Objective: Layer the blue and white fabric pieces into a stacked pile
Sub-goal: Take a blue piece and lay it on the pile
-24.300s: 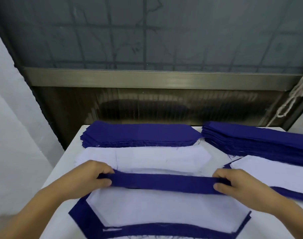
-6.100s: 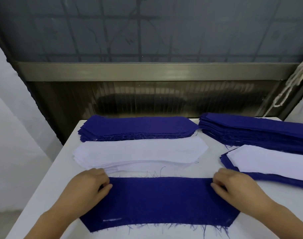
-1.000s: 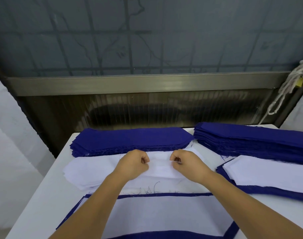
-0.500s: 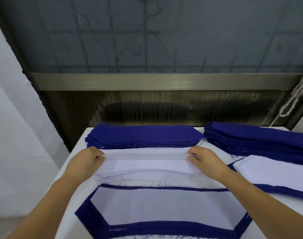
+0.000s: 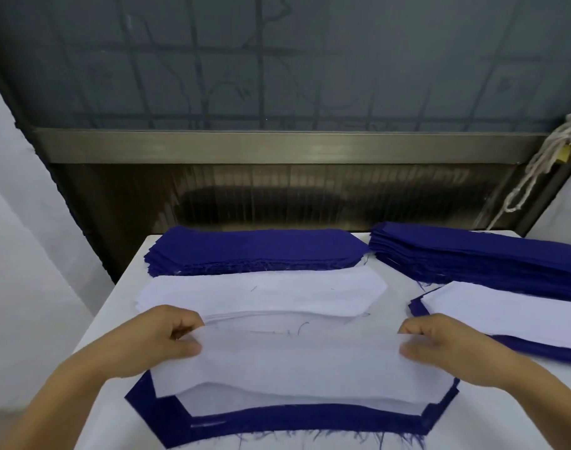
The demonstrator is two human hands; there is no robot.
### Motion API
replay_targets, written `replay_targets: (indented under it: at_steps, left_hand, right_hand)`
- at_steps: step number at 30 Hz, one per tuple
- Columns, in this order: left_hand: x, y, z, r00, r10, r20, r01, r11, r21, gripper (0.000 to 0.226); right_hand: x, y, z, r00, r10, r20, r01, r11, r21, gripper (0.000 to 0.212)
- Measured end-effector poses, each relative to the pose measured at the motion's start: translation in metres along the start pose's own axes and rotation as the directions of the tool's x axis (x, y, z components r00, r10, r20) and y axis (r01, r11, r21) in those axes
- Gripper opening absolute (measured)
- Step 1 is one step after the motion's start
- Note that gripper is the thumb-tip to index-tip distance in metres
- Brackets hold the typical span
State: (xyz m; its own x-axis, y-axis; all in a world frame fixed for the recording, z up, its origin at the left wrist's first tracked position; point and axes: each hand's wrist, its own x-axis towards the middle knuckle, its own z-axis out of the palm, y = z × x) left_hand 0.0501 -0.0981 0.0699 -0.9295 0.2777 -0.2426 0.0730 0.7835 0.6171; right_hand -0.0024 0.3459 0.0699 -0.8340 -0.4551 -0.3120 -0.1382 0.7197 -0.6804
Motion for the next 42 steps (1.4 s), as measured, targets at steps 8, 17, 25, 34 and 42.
replay_targets:
  at_steps: [8, 17, 25, 34, 42]
  left_hand:
    - [-0.012, -0.003, 0.030, 0.874, 0.161, -0.458, -0.095, 0.982, 0.164, 0.023]
    - [-0.026, -0.011, 0.067, 0.911, 0.289, -0.293, -0.189, 0.926, 0.326, 0.029]
    - [-0.029, -0.005, 0.066, 0.926, 0.255, -0.280, -0.169, 0.940, 0.295, 0.023]
    - [-0.023, -0.030, 0.057, 0.950, 0.136, -0.282, -0.027, 0.933, 0.358, 0.023]
    - [0.059, 0.022, 0.055, 0.877, 0.233, -0.420, -0.076, 0.931, 0.357, 0.011]
  right_hand:
    - [-0.013, 0.019, 0.033, 0.674, -0.534, -0.511, 0.292, 0.828, -0.479, 0.020]
    - [-0.017, 0.053, 0.074, 0.648, -0.675, -0.352, 0.347, 0.674, -0.652, 0.057]
    - [-0.024, 0.040, 0.069, 0.783, -0.528, -0.329, 0.304, 0.786, -0.538, 0.010]
    - [-0.009, 0.049, 0.042, 0.873, -0.377, -0.309, 0.128, 0.790, -0.600, 0.029]
    - [0.069, -0.005, 0.037, 0.823, -0.447, -0.352, 0.268, 0.850, -0.454, 0.007]
